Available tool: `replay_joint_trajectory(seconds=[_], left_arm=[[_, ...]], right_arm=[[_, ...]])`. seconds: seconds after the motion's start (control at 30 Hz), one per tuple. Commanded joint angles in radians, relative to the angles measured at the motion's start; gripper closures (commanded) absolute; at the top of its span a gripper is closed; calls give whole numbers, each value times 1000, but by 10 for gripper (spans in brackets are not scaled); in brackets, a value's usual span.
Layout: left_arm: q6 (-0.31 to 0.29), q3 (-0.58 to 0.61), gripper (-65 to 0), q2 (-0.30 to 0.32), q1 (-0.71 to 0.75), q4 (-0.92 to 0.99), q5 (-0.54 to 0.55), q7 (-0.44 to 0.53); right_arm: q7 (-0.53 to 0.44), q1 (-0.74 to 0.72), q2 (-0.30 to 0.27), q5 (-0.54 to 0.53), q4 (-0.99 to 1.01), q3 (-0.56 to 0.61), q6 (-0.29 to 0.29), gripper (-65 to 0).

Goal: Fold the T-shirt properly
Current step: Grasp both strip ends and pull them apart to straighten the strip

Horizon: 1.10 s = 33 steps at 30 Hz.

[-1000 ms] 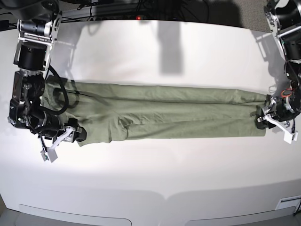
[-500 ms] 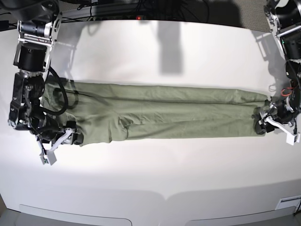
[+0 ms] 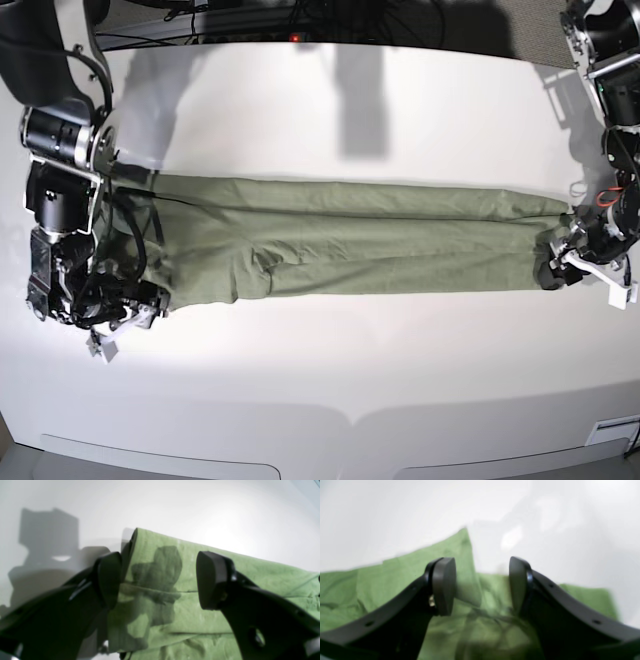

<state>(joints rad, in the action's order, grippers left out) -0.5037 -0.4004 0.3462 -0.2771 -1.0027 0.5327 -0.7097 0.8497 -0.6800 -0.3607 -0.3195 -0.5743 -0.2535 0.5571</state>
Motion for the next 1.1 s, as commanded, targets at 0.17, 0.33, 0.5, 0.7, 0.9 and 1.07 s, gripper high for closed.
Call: replay_joint_trajectory(seconds=[0.17, 0.33, 0.5, 0.7, 0.9, 1.07], left_arm=[[-5, -5, -451, 18, -24, -14, 18, 22], [-5, -5, -451, 17, -24, -14, 18, 23], [-5, -5, -451, 18, -24, -14, 18, 22], [-5, -5, -451, 17, -24, -14, 18, 22], [-5, -5, -451, 18, -24, -14, 18, 23], [-5, -5, -451, 17, -24, -14, 18, 22]], right_arm=[[-21, -51, -13, -40, 25, -2, 46, -325], [-3, -51, -13, -58, 25, -2, 80, -288], [-3, -51, -13, -58, 25, -2, 100, -155], [-3, -51, -14, -58, 25, -1, 101, 0], [74, -50, -16, -129, 17, -1, 141, 0], [235, -48, -19, -304, -38, -1, 141, 0]])
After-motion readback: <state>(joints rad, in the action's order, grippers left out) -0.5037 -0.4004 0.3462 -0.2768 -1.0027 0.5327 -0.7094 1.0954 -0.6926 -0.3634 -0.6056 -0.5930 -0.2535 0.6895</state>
